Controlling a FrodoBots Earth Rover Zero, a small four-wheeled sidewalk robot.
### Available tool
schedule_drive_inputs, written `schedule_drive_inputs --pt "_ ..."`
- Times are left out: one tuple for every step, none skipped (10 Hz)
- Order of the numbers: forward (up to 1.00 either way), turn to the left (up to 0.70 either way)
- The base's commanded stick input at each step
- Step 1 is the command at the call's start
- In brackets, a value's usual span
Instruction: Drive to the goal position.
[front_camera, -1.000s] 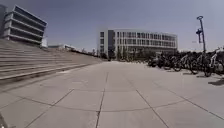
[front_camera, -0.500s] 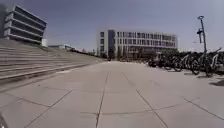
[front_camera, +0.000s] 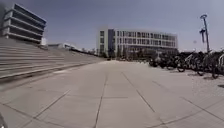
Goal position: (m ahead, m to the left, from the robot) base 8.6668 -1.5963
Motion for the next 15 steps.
schedule_drive_inputs --pt "1.00 0.00" --pt "1.00 -0.16" --pt "1.00 -0.40" --pt "1.00 -0.28" --pt "1.00 -0.15" --pt "1.00 0.00" --pt "1.00 0.00" --pt "1.00 0.00" --pt "1.00 0.00" --pt "1.00 0.00" --pt "1.00 0.00" --pt "1.00 0.00" --pt "1.00 0.00" --pt "1.00 0.00" --pt "1.00 0.00"
